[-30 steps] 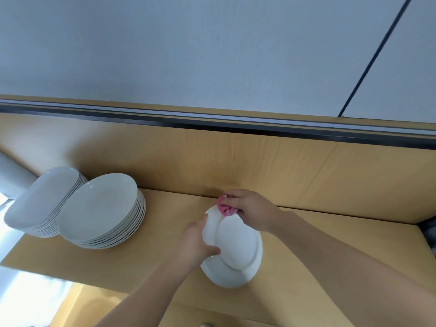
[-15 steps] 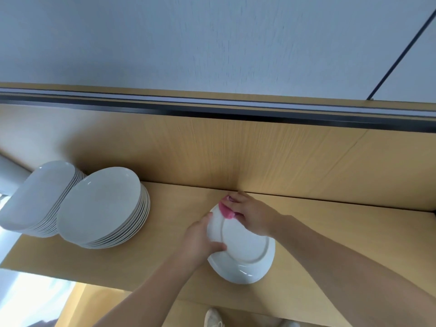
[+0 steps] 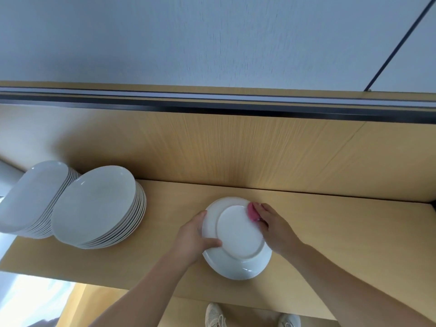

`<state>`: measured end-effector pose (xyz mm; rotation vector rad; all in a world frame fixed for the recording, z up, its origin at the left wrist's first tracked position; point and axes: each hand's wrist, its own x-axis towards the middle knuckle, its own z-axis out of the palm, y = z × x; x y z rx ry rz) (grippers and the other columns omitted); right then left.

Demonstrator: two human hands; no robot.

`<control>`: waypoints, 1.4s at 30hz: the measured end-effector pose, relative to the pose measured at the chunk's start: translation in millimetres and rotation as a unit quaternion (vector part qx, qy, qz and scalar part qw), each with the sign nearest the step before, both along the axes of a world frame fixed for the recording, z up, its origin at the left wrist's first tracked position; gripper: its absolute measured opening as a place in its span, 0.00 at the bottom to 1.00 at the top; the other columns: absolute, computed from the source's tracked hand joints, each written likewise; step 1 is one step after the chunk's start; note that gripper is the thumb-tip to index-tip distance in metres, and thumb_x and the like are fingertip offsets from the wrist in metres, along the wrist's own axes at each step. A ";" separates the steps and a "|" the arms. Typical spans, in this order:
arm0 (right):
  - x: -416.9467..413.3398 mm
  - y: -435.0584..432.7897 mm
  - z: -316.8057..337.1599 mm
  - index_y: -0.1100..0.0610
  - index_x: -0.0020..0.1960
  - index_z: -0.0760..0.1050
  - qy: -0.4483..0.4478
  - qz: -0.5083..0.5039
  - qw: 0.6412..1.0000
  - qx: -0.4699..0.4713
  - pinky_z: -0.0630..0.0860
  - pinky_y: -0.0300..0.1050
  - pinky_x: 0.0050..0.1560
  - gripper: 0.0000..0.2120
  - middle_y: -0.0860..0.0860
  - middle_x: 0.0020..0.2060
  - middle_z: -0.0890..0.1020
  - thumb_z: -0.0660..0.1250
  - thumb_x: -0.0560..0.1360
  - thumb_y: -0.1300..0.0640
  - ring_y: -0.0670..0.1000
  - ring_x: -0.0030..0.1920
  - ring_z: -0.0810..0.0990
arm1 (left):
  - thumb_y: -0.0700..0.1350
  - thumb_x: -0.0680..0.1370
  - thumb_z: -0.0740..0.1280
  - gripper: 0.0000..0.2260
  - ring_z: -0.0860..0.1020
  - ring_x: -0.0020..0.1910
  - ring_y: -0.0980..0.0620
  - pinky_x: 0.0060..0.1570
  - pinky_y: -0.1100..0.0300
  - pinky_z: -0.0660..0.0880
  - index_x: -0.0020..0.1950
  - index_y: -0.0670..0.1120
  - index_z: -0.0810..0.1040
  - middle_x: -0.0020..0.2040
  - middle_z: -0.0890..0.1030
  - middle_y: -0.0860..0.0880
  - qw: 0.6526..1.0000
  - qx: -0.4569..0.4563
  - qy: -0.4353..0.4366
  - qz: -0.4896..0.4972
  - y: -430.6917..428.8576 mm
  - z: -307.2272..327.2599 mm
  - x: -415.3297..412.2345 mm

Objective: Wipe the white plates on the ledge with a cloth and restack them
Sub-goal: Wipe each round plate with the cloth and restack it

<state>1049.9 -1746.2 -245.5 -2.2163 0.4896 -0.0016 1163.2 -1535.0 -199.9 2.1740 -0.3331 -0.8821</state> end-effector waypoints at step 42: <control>-56.7 44.5 -16.3 0.51 0.63 0.72 -0.014 -0.146 0.989 0.035 0.68 0.37 0.58 0.17 0.36 0.55 0.71 0.57 0.78 0.66 0.47 0.59 0.70 | 0.36 0.67 0.77 0.39 0.73 0.62 0.50 0.58 0.56 0.76 0.74 0.54 0.65 0.68 0.73 0.51 0.980 -0.134 0.143 0.022 10.5 -25.3 -12.1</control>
